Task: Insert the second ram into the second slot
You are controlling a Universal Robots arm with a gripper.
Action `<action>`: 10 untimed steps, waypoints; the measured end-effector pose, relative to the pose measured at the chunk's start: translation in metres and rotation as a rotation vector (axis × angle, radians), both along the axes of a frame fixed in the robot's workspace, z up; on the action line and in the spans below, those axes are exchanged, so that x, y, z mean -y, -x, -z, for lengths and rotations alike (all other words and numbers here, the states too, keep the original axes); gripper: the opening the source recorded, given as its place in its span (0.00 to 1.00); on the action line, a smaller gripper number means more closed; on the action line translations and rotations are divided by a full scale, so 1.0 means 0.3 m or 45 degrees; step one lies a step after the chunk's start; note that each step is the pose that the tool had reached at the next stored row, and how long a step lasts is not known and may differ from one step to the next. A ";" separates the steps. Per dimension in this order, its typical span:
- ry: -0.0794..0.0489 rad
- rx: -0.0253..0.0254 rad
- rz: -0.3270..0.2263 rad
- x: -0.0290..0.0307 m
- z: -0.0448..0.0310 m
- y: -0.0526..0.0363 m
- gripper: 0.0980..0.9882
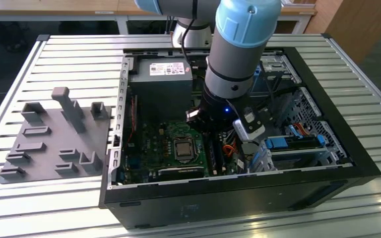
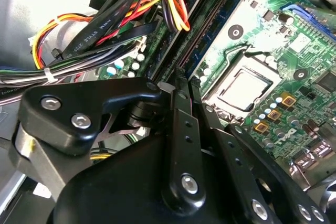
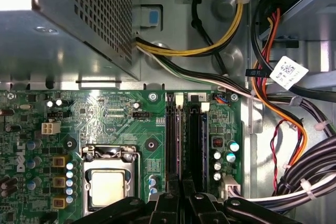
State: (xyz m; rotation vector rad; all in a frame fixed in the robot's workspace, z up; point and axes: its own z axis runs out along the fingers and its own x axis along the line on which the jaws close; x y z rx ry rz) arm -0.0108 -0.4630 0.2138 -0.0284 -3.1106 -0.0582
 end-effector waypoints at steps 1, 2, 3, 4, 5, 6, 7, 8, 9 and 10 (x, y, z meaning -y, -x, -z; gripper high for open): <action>0.000 -0.0001 0.000 0.000 0.000 0.000 0.04; 0.000 0.0000 0.000 0.000 0.001 0.000 0.04; 0.000 -0.0001 0.000 0.000 0.001 0.000 0.04; 0.000 0.0000 0.000 0.000 0.000 0.000 0.04; 0.000 0.0000 0.000 0.000 -0.001 0.000 0.04; 0.000 -0.0001 0.000 0.000 -0.003 0.000 0.04; 0.000 -0.0001 0.000 0.000 -0.007 0.000 0.04; 0.000 -0.0002 0.000 0.000 -0.009 0.000 0.04; 0.000 -0.0001 0.000 0.000 -0.010 0.000 0.04; 0.000 -0.0001 0.000 0.000 -0.010 0.000 0.04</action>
